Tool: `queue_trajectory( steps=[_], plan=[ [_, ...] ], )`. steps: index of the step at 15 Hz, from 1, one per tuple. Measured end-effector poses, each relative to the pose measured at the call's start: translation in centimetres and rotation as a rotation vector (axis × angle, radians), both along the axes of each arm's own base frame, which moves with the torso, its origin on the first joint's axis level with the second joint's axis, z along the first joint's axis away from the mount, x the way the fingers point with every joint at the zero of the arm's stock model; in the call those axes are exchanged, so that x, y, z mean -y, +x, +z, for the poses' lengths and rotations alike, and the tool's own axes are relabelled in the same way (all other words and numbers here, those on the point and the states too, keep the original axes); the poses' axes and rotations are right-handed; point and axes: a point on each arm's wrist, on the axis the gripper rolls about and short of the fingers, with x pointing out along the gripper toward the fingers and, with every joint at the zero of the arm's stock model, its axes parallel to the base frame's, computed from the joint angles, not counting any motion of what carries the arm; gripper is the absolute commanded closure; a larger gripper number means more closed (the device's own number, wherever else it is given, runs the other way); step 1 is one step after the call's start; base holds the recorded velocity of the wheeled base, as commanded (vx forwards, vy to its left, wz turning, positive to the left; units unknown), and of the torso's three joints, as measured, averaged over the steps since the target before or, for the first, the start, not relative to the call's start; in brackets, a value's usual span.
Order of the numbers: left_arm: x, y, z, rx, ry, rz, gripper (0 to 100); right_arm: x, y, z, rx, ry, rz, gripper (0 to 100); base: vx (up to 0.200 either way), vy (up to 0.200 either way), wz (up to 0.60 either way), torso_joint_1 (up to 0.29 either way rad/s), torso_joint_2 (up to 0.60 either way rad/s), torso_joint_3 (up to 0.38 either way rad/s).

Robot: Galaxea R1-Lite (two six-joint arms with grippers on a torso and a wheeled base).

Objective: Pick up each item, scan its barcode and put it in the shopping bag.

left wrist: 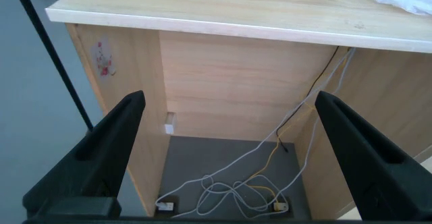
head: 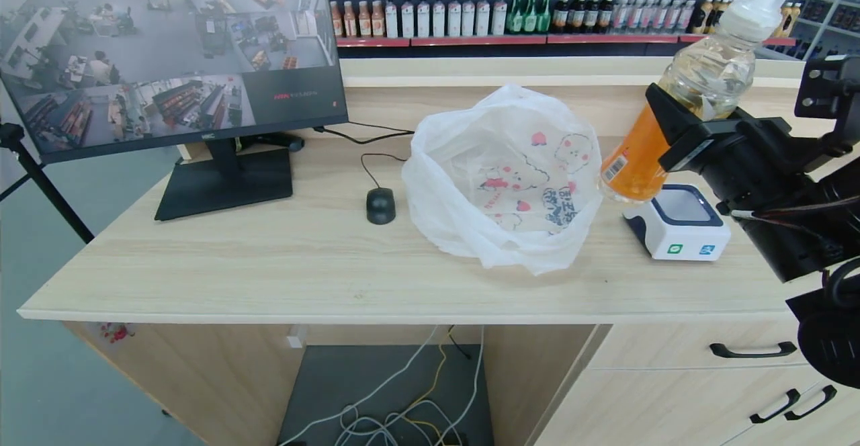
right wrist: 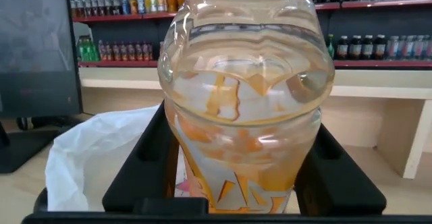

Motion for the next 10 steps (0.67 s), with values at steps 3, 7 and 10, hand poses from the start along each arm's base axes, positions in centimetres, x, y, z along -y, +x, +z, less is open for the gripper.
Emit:
queue_trajectory(
  steps=[3, 7, 10],
  plan=[
    [0.00, 0.00, 0.00, 0.000, 0.001, 0.000, 0, -0.18, -0.04, 0.05, 0.003, -0.003, 0.010, 100, 0.000, 0.000, 0.00, 0.000, 0.00, 0.000],
    [0.00, 0.00, 0.00, 0.000, 0.001, 0.000, 0, -0.20, -0.04, 0.03, 0.001, -0.005, 0.009, 100, 0.000, 0.000, 0.00, 0.000, 0.00, 0.000],
    [0.00, 0.00, 0.00, 0.000, 0.001, 0.000, 0, -0.23, -0.20, 0.12, 0.005, -0.008, 0.015, 100, 0.000, 0.000, 0.00, 0.000, 0.00, 0.000]
  ],
)
